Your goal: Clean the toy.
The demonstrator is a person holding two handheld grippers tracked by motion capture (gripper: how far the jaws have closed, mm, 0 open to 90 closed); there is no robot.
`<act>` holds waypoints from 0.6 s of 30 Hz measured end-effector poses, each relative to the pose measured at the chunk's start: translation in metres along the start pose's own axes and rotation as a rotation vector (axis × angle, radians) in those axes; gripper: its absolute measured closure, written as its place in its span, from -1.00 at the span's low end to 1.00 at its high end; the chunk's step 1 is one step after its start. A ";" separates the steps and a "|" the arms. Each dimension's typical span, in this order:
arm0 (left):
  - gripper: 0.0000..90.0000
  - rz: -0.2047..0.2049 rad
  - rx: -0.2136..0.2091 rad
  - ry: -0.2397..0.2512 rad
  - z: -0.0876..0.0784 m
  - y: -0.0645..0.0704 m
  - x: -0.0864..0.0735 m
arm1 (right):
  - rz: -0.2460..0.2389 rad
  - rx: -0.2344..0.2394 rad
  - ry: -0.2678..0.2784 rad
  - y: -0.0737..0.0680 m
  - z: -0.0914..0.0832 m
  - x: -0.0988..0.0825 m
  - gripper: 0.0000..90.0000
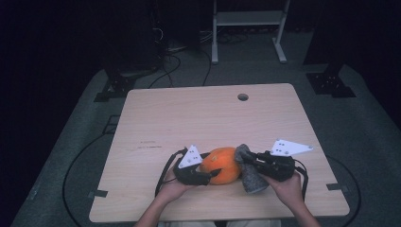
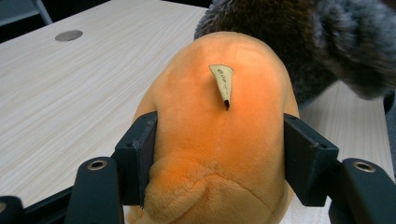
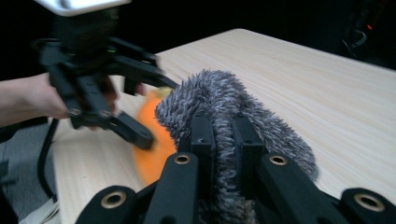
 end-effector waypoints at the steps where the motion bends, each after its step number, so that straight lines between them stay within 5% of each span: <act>1: -0.21 0.010 -0.002 -0.001 0.000 0.002 0.001 | -0.016 0.003 -0.008 -0.004 0.003 0.001 0.80; 5: -0.18 0.023 -0.013 0.027 -0.004 0.006 0.004 | -0.038 0.015 -0.072 -0.007 0.020 -0.008 0.80; 12: -0.15 -0.022 0.002 0.045 -0.013 -0.004 0.004 | 0.059 -0.034 -0.109 0.019 0.021 -0.028 0.80; 16: -0.15 -0.008 -0.007 0.045 -0.010 0.003 0.005 | 0.022 0.030 -0.025 0.001 0.018 -0.008 0.80; 18: -0.15 -0.027 -0.029 0.056 -0.009 0.006 0.007 | -0.026 0.035 -0.037 -0.010 0.022 -0.003 0.80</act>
Point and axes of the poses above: each handheld gripper's, and its own axes: z roughly forward along the jaws, x roughly out of its top, y roughly to its right, the point moved 5 cm from there along z, roughly forward along the jaws, and after that the axes turned 4 degrees about x, right-handed, at the moved point
